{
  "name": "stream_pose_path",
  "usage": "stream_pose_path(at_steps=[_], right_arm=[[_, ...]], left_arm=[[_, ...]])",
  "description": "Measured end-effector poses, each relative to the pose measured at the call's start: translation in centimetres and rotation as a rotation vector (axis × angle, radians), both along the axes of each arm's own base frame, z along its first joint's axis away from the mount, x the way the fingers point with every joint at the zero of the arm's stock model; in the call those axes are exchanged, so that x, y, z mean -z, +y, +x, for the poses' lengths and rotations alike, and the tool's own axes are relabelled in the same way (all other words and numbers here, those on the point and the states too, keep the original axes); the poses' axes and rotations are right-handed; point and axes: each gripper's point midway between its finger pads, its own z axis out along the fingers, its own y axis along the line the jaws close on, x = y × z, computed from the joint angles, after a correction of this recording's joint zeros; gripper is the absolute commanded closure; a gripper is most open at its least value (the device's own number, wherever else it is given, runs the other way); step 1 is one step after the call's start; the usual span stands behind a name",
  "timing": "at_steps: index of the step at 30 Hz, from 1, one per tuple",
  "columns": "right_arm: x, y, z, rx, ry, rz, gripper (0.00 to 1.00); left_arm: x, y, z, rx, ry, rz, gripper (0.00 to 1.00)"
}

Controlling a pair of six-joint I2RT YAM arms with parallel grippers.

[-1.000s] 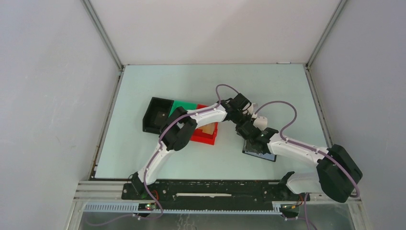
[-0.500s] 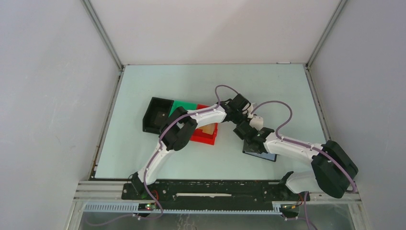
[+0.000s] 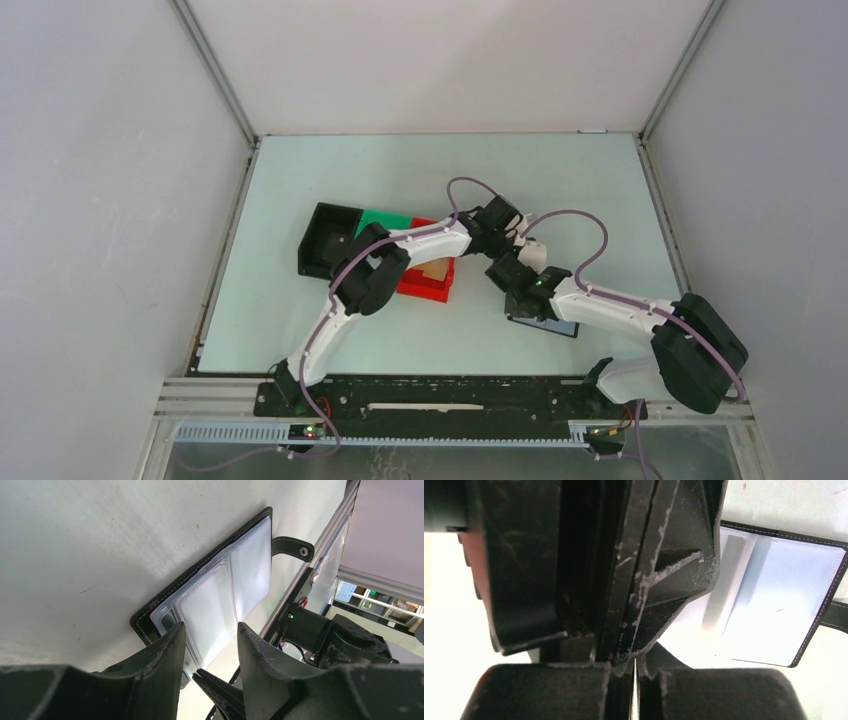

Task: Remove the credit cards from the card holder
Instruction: Remove the credit card from the card holder.

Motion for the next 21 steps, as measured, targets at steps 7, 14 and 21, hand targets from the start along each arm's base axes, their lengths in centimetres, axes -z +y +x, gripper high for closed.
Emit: stream_pose_path(at_steps=[7,14,21], right_arm=[[-0.7,0.2,0.2,0.001,-0.023,0.018,1.0],[-0.6,-3.6,-0.6,0.117,-0.016,-0.021,0.56],[-0.3,-4.9,-1.2,0.171,-0.001,0.055,0.37]], left_arm=[[-0.8,0.2,0.3,-0.006,-0.009,-0.012,0.52],[-3.3,1.8,1.0,-0.012,0.001,-0.032,0.52],[-3.4,3.8,2.0,-0.049,0.003,-0.024,0.52]])
